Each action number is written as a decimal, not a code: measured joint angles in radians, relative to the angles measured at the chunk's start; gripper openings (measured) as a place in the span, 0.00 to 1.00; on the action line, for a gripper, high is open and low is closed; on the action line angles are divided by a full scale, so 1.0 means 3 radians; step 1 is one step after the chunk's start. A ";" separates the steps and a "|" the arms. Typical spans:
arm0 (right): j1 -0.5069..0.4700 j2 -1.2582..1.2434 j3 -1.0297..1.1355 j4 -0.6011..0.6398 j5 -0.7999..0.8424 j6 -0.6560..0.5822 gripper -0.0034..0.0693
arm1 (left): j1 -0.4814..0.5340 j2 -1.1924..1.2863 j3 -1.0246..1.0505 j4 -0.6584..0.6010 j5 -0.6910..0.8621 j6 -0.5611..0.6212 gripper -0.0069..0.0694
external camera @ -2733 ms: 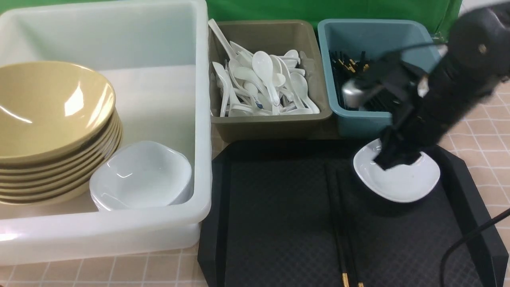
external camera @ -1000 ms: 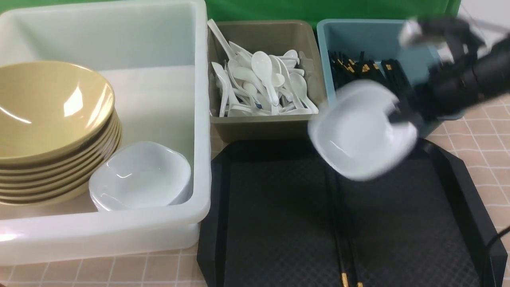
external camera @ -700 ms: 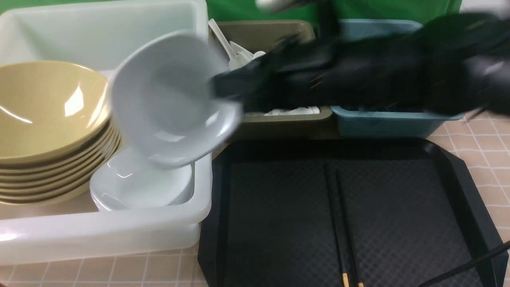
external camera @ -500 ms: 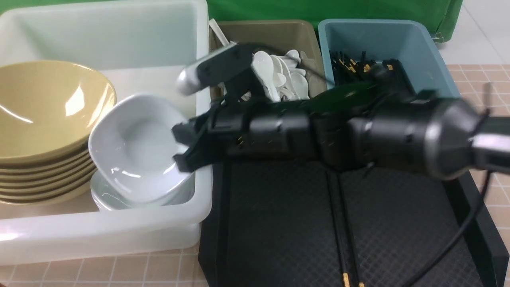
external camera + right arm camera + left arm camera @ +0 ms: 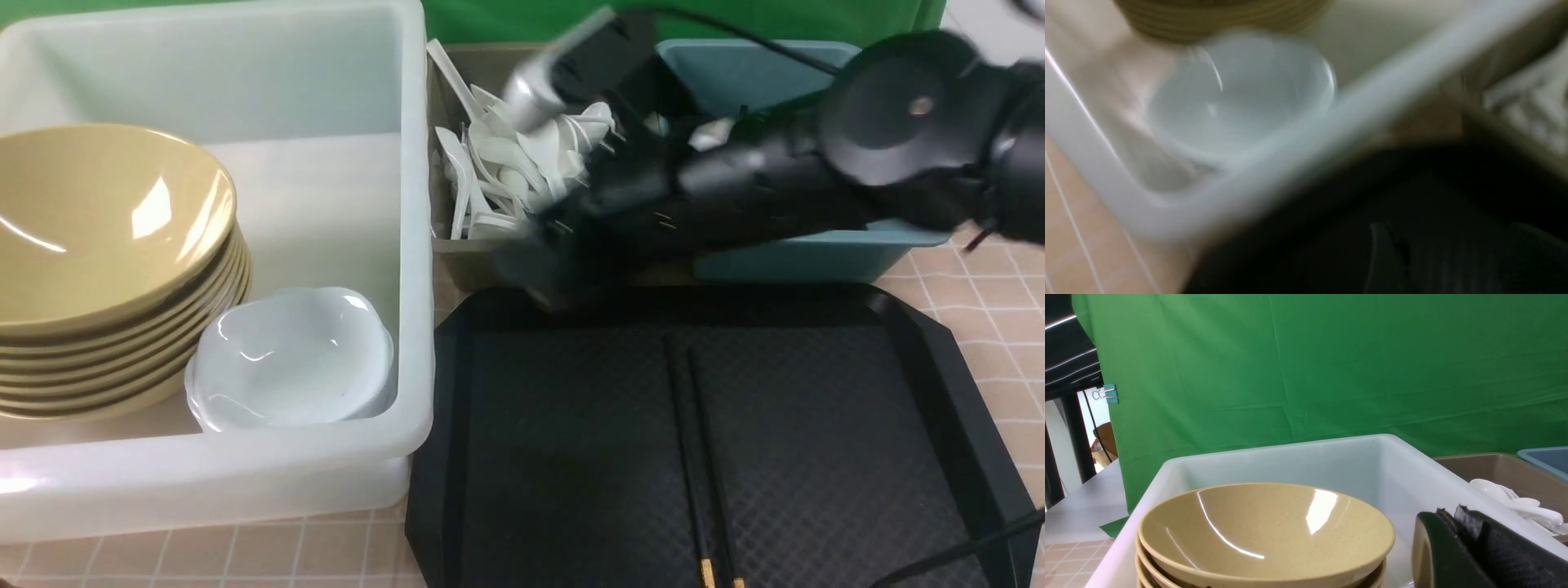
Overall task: On brown table put chopsticks spoon bowls plates into blue grey white boxes.
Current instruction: 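Place the white bowl into the white bin on top of the stacked bowls with the right gripper, then move the grippers toward the tableware on the black tray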
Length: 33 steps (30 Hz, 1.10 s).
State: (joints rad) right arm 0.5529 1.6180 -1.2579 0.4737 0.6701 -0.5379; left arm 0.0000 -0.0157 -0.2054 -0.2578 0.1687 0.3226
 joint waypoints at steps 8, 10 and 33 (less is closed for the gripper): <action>-0.0194 0.0082 0.0375 -0.1463 0.0843 0.1627 0.57 | 0.0000 0.0000 0.0000 0.0000 -0.0004 0.0000 0.10; -0.0166 0.0128 0.0456 -0.1463 0.0717 0.1793 0.61 | 0.0000 0.0000 0.0000 0.0000 -0.0004 0.0000 0.10; 0.0419 0.0844 0.0438 -0.1671 0.0339 0.1958 0.24 | 0.0000 0.0000 0.0000 0.0000 -0.0008 -0.0003 0.10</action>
State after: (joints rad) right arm 0.6785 1.8713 -1.1265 -0.0277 0.7717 0.0495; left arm 0.0000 -0.0157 -0.2054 -0.2578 0.1663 0.3216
